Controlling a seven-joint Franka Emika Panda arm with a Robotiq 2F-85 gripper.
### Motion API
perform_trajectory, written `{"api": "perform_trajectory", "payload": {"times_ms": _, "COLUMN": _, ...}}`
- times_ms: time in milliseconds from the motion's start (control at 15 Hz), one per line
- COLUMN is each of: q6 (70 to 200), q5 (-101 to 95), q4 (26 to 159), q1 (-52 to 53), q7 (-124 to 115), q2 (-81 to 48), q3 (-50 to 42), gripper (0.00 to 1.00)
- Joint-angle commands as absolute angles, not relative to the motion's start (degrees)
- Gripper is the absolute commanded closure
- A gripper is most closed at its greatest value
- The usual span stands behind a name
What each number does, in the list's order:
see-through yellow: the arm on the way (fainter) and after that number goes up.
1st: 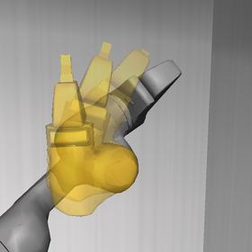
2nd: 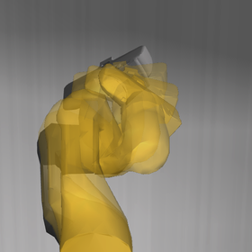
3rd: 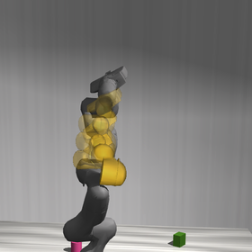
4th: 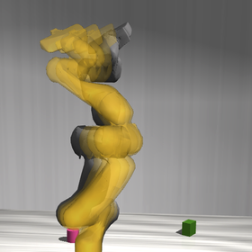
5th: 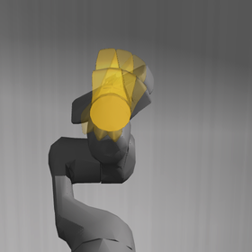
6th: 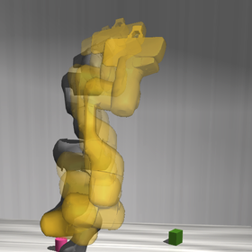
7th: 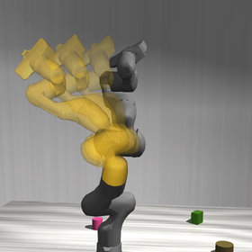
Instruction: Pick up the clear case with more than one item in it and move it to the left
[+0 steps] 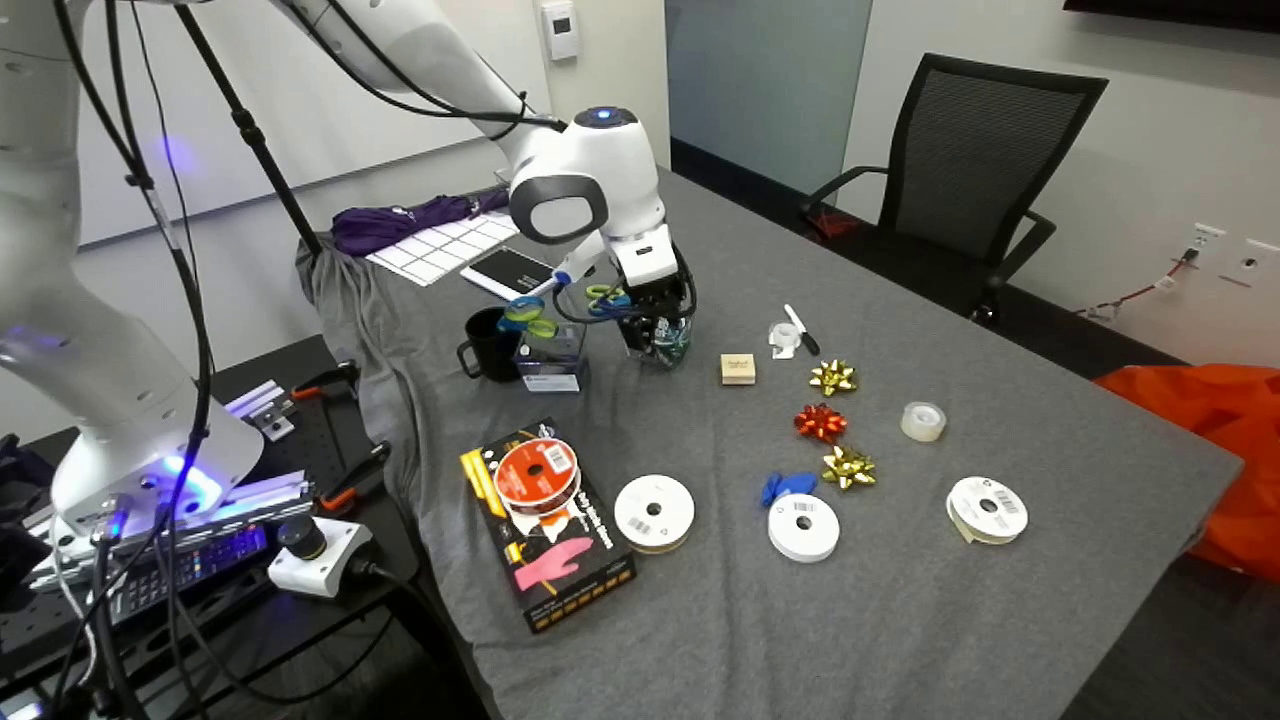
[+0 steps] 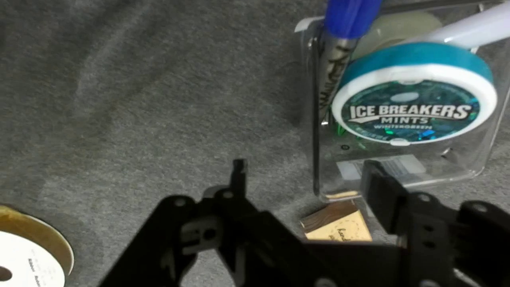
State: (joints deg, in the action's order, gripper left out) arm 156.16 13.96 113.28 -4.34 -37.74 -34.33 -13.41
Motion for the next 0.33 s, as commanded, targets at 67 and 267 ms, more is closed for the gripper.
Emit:
{"api": "perform_trajectory", "payload": {"times_ms": 67, "q6": 152.9, "q5": 13.4, "q4": 117.3, "q1": -7.5, "q7": -29.4, "q2": -28.1, "q3": -13.0, "gripper": 0.0}}
{"api": "perform_trajectory", "payload": {"times_ms": 267, "q6": 150.5, "q5": 13.7, "q4": 118.5, "q1": -9.8, "q7": -22.8, "q2": -25.2, "q3": -12.7, "gripper": 0.0}}
